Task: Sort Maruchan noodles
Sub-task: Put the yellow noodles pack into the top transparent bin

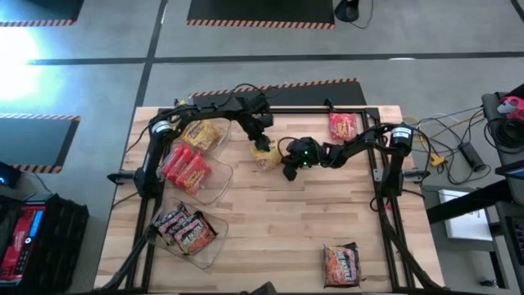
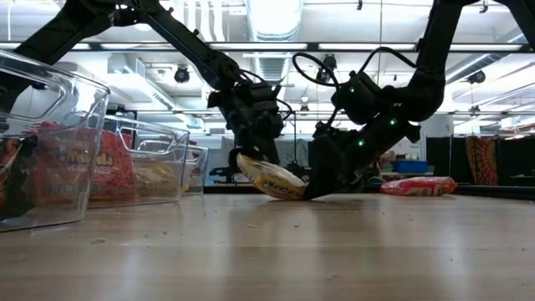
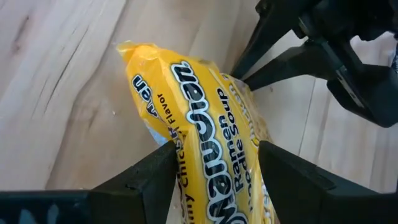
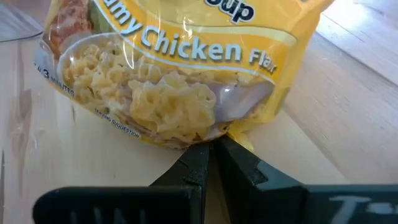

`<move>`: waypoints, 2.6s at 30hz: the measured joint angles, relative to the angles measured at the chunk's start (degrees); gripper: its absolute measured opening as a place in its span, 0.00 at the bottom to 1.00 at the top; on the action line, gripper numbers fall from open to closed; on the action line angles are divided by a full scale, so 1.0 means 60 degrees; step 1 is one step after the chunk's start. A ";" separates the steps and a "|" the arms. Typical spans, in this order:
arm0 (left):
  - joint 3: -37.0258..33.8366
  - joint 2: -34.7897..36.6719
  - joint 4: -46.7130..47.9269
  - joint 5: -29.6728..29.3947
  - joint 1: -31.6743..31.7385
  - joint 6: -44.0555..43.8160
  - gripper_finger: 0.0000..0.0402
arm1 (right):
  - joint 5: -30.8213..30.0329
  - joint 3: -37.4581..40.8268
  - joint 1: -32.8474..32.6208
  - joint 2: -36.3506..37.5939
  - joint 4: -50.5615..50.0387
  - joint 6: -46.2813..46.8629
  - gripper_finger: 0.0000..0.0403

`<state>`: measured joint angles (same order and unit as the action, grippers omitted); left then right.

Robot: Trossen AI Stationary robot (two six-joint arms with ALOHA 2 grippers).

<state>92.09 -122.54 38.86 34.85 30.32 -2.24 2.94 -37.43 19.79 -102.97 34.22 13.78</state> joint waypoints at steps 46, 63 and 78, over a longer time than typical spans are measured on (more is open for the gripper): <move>0.0004 0.0484 0.0211 -0.0888 0.0140 0.1228 0.00 | -0.0095 -0.0116 0.0011 0.2332 -0.2788 -0.0992 0.07; 0.0004 0.0484 0.0069 -0.0560 0.0180 0.1579 0.00 | -0.0016 0.0071 0.0038 0.3779 -0.3912 -0.0946 0.07; -0.0069 0.0179 0.0097 -0.0553 0.0152 0.1995 0.00 | 0.1117 0.0095 0.0666 0.4166 -0.5297 0.0282 0.37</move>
<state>91.68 -121.47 39.44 31.53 31.23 9.73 9.64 -36.86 23.79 -77.97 2.43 15.48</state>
